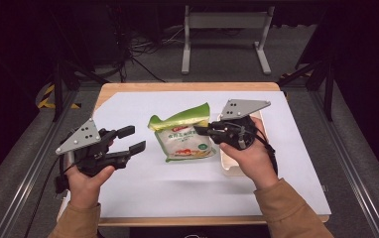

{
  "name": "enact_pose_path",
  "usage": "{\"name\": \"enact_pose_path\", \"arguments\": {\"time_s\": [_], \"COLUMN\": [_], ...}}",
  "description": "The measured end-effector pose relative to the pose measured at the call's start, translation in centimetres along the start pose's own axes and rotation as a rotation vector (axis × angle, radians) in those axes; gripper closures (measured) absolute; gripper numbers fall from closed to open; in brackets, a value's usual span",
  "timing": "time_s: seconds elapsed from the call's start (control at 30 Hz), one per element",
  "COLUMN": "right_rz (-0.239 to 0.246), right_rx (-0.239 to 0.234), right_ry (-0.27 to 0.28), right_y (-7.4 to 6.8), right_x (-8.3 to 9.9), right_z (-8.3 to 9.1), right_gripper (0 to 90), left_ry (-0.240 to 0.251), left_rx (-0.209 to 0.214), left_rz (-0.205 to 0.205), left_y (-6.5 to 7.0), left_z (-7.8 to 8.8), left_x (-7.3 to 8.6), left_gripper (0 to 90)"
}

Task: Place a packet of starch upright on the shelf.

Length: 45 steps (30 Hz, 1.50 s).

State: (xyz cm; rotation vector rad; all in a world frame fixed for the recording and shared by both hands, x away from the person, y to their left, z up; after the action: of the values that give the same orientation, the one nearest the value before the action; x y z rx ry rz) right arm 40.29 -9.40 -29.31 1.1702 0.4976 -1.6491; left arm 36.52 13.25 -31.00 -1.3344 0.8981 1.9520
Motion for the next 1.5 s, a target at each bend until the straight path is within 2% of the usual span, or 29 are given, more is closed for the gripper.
{"name": "enact_pose_path", "arguments": {"time_s": [0.33, 0.83, 1.1, 1.5], "right_rz": [-0.011, -0.028, -0.021, -0.031], "right_rx": [0.073, 0.174, 0.218, 0.253], "right_ry": [0.002, 0.023, 0.038, 0.040], "right_y": [2.5, 6.6, 8.2, 10.0], "right_x": [-0.1, 1.2, 1.8, 3.0], "right_z": [2.1, 4.9, 6.2, 7.3], "right_gripper": [85.3, 85.3, 85.4, 85.5], "left_ry": [-0.007, -0.014, -0.022, -0.026], "left_rx": [-0.020, -0.041, -0.038, -0.045], "left_rz": [0.025, 0.073, 0.098, 0.113], "left_y": [-1.0, -2.3, -2.6, -3.2], "left_z": [0.0, -0.1, -0.1, -0.3], "left_x": [0.5, 1.2, 1.6, 2.0], "left_gripper": [40.2, 39.9, 39.9, 39.8]}}
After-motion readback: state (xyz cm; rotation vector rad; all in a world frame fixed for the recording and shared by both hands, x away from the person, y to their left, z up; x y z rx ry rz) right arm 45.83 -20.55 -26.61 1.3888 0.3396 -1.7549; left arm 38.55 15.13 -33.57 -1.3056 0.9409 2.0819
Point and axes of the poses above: each handheld gripper's, and its own axes: z roughly backward along the jaws, x roughly out of its underside, y roughly to its right, the point moved 8 cm from there along -z, roughly forward along the jaws, and after that the axes turned 9 degrees about z, right-handed, at the moved point
